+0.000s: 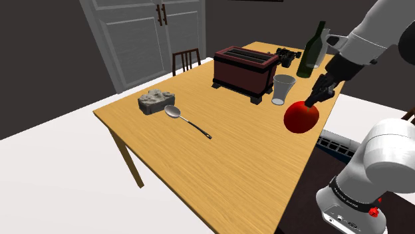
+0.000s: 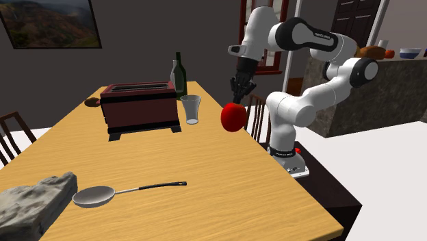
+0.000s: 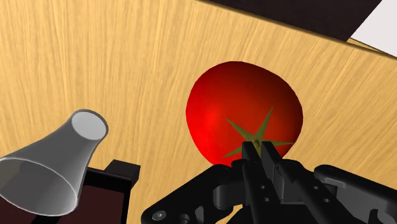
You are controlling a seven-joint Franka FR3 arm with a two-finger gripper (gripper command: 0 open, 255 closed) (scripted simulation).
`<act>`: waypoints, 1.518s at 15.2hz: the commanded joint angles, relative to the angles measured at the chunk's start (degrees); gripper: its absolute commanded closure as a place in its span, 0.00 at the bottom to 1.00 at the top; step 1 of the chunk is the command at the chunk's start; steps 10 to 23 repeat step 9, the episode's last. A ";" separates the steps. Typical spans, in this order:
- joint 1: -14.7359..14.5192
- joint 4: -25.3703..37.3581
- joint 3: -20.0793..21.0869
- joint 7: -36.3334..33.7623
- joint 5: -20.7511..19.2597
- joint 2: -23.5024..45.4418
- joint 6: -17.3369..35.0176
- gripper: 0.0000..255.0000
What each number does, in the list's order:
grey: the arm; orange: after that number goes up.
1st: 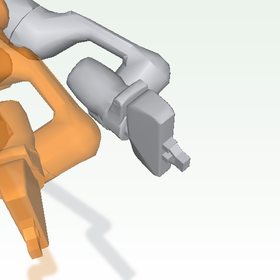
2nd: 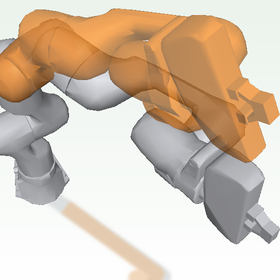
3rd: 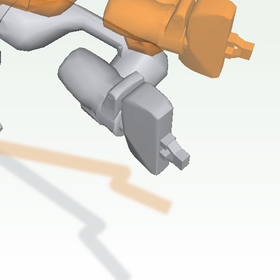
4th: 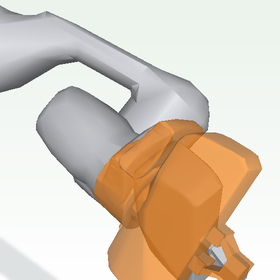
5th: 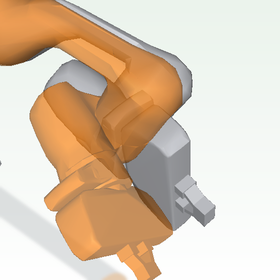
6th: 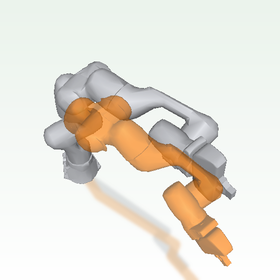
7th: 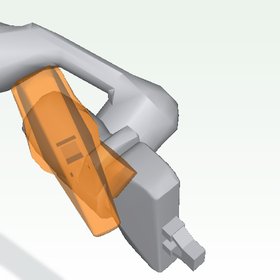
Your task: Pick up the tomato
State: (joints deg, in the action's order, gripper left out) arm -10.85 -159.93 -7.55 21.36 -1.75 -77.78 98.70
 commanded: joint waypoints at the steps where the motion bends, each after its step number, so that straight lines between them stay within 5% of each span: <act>1: -0.22 2.03 0.21 -0.13 0.19 0.98 -1.03 1.00; 7: -0.71 7.57 0.68 -0.45 0.63 3.62 -3.90 1.00; 23: -0.72 7.72 0.69 -0.46 0.64 3.69 -3.98 1.00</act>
